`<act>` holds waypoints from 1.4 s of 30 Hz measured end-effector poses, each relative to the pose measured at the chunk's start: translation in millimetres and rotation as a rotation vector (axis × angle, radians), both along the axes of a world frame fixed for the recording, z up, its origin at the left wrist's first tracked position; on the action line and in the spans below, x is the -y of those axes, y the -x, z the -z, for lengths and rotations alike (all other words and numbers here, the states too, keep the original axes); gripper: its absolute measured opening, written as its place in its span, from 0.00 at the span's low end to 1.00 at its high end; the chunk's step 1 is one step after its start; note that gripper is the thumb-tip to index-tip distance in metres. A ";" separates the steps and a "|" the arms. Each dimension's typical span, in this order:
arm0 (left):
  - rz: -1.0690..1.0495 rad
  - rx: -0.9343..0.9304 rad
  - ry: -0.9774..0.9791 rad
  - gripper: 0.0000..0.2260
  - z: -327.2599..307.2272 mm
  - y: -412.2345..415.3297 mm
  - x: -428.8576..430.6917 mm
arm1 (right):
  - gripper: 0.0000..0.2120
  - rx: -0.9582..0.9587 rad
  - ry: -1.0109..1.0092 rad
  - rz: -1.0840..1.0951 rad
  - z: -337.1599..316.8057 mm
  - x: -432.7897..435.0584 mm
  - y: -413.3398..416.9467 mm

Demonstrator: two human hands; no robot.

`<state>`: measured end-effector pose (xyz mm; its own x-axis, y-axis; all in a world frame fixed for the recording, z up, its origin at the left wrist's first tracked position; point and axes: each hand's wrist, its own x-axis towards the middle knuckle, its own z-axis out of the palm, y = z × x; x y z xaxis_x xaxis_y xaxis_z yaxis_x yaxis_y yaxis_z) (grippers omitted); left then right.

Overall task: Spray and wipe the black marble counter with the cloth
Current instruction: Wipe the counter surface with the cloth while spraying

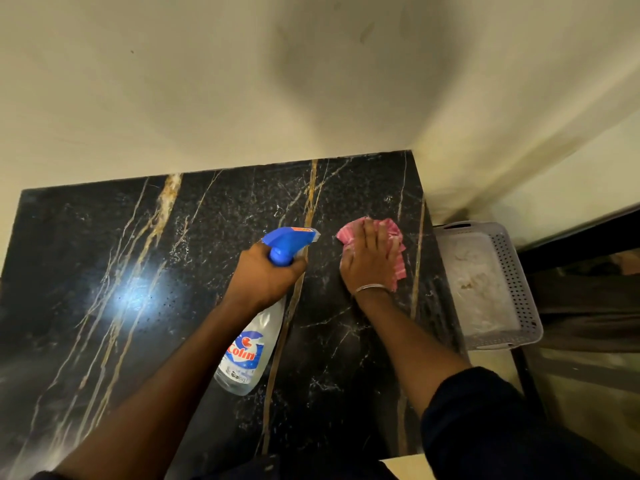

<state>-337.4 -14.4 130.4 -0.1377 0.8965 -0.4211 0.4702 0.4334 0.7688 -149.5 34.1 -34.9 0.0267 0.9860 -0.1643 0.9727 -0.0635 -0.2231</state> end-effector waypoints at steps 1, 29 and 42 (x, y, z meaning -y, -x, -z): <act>-0.001 -0.003 0.000 0.07 -0.5 -0.4 1.7 | 0.31 -0.002 0.003 -0.024 0.6 4.4 8.4; -0.048 0.022 -0.003 0.09 -3.5 14.4 16.4 | 0.27 0.064 0.053 -0.207 -16.8 -74.6 -18.9; -0.075 0.029 0.074 0.10 10.6 38.6 -4.1 | 0.32 0.012 0.086 0.090 -24.1 -168.4 5.1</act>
